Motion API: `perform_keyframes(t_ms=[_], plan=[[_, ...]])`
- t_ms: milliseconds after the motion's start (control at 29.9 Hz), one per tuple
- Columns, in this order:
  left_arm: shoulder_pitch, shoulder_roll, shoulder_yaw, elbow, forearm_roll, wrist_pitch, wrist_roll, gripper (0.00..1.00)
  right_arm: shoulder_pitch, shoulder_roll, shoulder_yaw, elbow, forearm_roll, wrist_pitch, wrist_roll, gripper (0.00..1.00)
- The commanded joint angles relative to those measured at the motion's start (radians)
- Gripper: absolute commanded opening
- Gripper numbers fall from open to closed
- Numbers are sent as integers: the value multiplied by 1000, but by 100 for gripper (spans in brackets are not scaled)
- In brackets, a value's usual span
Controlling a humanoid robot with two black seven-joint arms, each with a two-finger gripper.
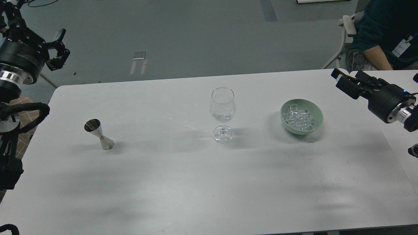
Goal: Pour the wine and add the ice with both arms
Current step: 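Withdraw the left gripper and move the right gripper toward the bowl, then reach the right gripper into the green bowl and grasp ice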
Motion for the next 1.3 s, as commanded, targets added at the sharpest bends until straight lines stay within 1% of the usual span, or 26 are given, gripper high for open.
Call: perform_keyframes(t_ms=[0,167,368,468,769,970,1170,1270], plan=[[-3,-11,1,-1,2,0,1,98,-4,55,-31,-60,-172,-2,4,100],[-3,-21,1,-3,2,0,1,98,43,115,-92,-139,-203,9,4,100],[0,-29,1,-3,16,0,1,98,88,166,-135,-170,-202,12,5,100],[-1,-44,1,-4,16,0,1,98,97,203,-141,-190,-202,56,5,100],[-1,-46,-1,-4,16,0,1,98,135,206,-219,-211,-202,76,4,100],[0,-50,-1,-4,16,-1,1,98,155,244,-227,-261,-202,76,4,100],[0,-49,-1,-4,16,-1,-1,98,164,262,-241,-300,-202,76,4,95],[0,-49,-1,-4,16,-1,-1,98,171,278,-242,-323,-202,76,4,86]])
